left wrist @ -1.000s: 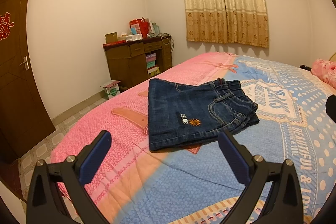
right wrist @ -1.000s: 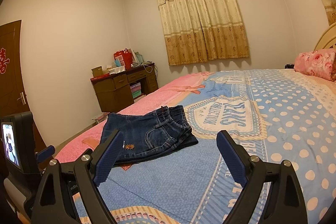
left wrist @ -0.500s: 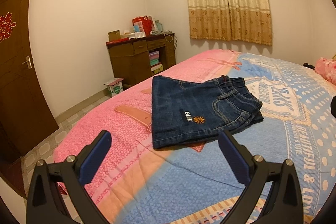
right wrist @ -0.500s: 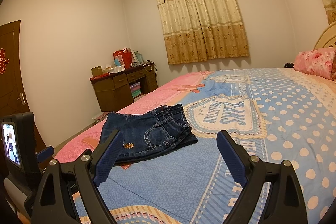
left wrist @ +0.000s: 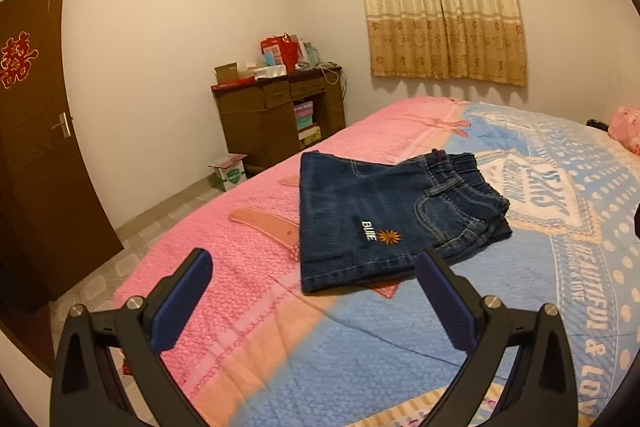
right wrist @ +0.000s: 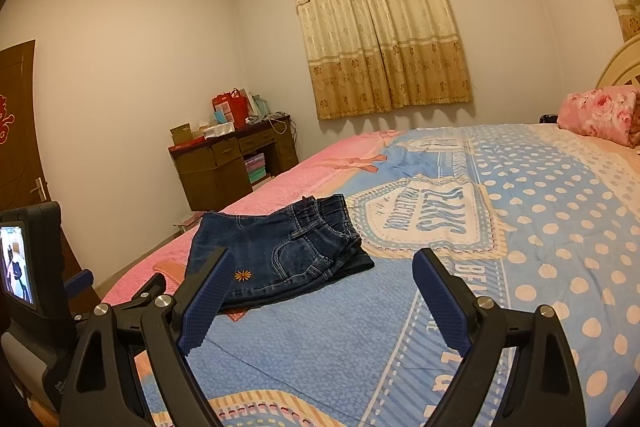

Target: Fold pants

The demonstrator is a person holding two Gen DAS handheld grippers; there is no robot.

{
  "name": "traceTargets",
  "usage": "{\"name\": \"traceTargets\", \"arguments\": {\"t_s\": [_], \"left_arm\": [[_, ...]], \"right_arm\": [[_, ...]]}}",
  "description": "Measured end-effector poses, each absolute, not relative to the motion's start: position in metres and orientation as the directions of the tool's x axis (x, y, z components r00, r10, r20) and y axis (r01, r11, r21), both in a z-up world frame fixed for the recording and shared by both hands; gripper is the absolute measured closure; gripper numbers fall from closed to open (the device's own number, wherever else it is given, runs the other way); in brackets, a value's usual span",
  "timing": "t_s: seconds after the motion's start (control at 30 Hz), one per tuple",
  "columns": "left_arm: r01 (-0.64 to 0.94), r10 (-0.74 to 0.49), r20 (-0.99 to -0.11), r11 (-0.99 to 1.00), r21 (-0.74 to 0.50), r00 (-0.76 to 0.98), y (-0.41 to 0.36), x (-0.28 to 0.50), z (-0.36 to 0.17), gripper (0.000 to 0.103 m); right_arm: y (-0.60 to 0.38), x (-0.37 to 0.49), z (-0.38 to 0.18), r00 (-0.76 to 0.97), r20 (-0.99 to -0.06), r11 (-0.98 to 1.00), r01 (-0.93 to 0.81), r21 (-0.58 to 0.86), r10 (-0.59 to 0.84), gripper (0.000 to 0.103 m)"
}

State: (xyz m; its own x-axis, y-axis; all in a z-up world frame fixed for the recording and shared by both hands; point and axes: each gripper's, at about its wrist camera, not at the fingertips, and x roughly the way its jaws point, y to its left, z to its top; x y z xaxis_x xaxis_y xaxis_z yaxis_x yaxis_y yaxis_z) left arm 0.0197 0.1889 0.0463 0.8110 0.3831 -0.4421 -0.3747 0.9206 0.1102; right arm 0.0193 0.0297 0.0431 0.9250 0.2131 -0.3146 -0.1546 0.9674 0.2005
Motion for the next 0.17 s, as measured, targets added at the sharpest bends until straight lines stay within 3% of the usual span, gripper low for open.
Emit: {"name": "traceTargets", "arguments": {"t_s": [0.17], "left_arm": [[-0.360, 0.376, -0.450, 0.924, 0.125, 0.810, 0.1824, 0.0221, 0.0457, 0.000]], "right_arm": [[0.0281, 0.0199, 0.0439, 0.926, -0.315, 0.968, -0.149, 0.200, 0.208, 0.012]]}}
